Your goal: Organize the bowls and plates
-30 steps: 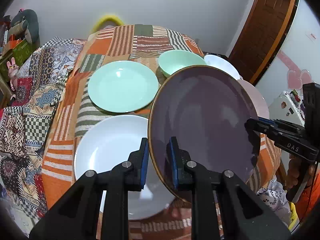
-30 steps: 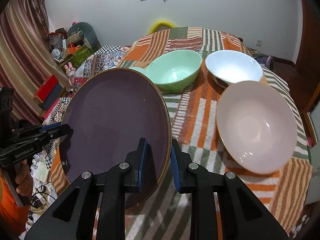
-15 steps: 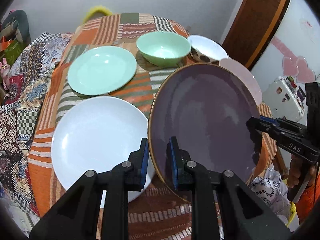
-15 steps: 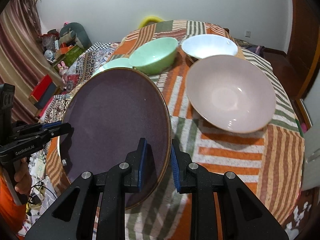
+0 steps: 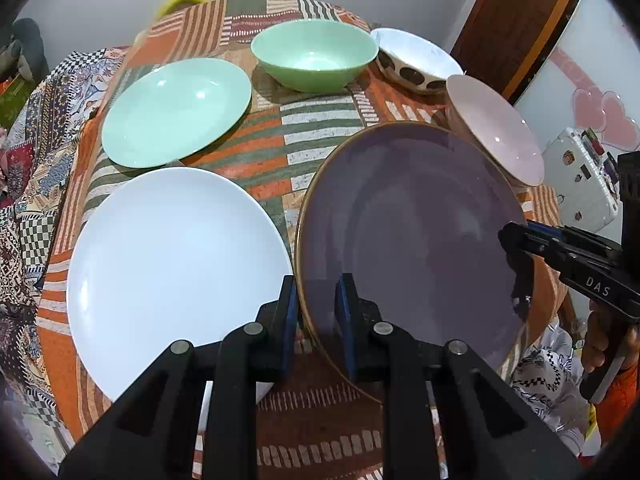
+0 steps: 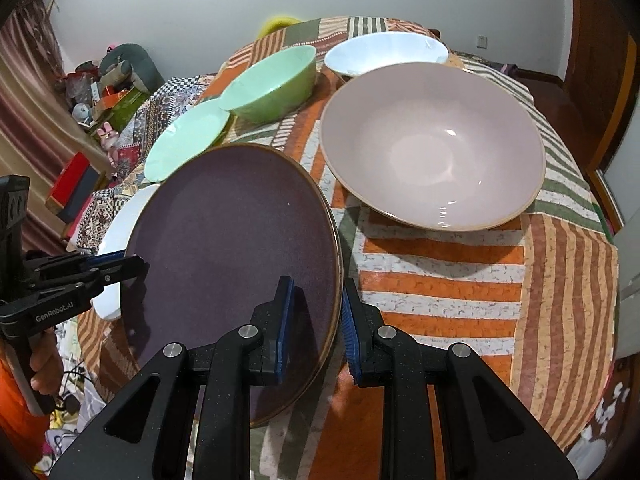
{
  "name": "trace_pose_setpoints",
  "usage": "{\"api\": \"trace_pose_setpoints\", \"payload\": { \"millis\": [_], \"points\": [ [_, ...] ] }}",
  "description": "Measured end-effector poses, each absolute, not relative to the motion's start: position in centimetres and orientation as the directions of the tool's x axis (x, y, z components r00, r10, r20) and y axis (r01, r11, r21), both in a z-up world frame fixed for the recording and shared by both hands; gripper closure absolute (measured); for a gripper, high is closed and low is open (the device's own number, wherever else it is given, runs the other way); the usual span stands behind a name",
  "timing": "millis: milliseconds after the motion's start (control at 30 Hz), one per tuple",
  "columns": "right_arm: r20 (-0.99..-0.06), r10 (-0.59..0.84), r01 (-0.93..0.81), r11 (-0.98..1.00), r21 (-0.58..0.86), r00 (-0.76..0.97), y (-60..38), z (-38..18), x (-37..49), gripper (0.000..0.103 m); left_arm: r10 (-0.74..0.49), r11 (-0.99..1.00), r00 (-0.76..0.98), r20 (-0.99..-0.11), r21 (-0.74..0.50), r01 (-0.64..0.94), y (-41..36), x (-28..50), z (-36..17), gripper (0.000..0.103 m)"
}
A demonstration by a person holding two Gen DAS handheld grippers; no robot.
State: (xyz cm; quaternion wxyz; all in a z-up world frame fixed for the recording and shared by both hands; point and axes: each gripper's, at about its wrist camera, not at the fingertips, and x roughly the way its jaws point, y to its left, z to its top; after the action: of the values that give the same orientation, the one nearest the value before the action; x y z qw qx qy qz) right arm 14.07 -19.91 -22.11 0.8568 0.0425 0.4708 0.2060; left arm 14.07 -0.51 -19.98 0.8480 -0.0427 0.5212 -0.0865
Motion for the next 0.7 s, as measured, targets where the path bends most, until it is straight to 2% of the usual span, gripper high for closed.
{"api": "trace_pose_setpoints", "payload": {
  "millis": [467, 567, 700],
  "points": [
    [-0.81, 0.365, -0.3, 0.922, 0.245, 0.459, -20.0, -23.3, 15.0, 0.082, -0.206, 0.978, 0.42, -0.884, -0.18, 0.101, -0.7, 15.5, -21.4, 0.084],
    [-0.816, 0.362, -0.306, 0.921, 0.24, 0.451, -19.9, -23.4, 15.2, 0.079, -0.21, 0.978, 0.419, -0.883, -0.182, 0.106, -0.7, 15.5, -21.5, 0.084],
    [-0.829, 0.326, -0.313, 0.93, 0.194, 0.453, -19.8, -23.2, 15.0, 0.079, -0.228, 0.974, 0.428, -0.875, -0.209, 0.093, -0.2, 15.3, -21.2, 0.084]
  ]
}}
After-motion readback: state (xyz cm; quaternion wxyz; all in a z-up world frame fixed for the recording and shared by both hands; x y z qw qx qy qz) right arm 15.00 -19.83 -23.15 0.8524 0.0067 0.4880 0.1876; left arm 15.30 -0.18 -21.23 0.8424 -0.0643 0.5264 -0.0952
